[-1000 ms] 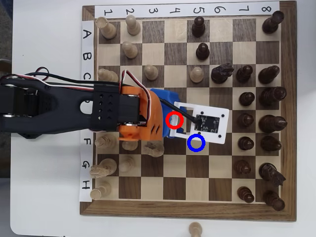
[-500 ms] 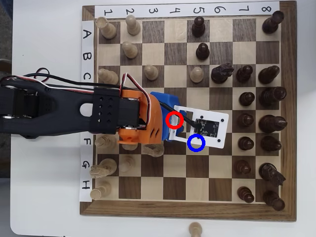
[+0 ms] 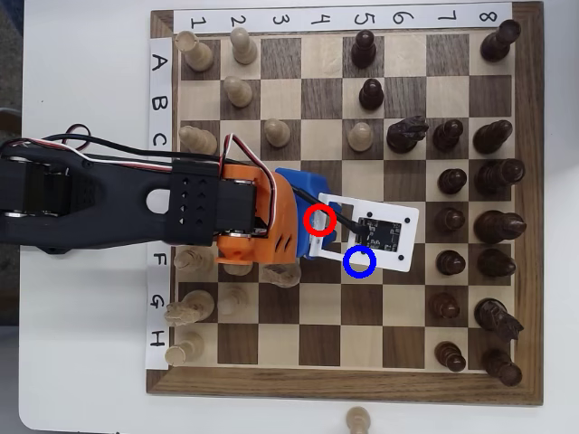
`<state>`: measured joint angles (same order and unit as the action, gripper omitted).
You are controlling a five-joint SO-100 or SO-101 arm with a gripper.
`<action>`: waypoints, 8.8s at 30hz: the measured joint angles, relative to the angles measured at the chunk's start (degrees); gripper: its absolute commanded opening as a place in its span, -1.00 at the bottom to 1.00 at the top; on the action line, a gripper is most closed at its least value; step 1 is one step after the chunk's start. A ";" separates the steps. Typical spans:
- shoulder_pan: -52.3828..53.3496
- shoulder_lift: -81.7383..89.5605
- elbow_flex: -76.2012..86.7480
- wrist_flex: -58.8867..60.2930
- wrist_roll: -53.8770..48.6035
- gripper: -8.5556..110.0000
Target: Move the piece to destination
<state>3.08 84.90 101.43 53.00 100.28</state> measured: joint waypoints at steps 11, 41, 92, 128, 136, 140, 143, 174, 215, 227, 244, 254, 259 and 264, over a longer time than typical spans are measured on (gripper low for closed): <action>0.00 -0.09 -1.58 2.90 0.00 -0.86; 2.90 -10.28 -29.09 15.38 -2.11 -0.86; 6.68 -22.24 -34.72 9.14 -2.55 -0.86; 6.77 -22.24 -33.05 9.23 0.00 -0.42; 4.57 -22.24 -40.43 15.21 0.00 -0.47; 3.52 -22.24 -47.81 20.57 -0.18 -0.49; 2.99 -22.24 -56.34 24.87 -1.76 -0.49; 3.34 12.83 -77.17 36.56 -48.25 -0.72; 72.07 90.26 43.51 2.20 -94.13 -0.86; 78.31 103.71 66.53 2.20 -96.68 -0.86; 85.25 108.02 79.98 2.55 -98.96 -0.86; 85.69 108.02 79.98 2.55 -100.37 -0.86; 85.69 108.02 79.98 2.55 -100.37 -0.86; 85.87 108.02 79.98 2.99 -100.37 -0.86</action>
<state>88.95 192.92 181.41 55.99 -0.09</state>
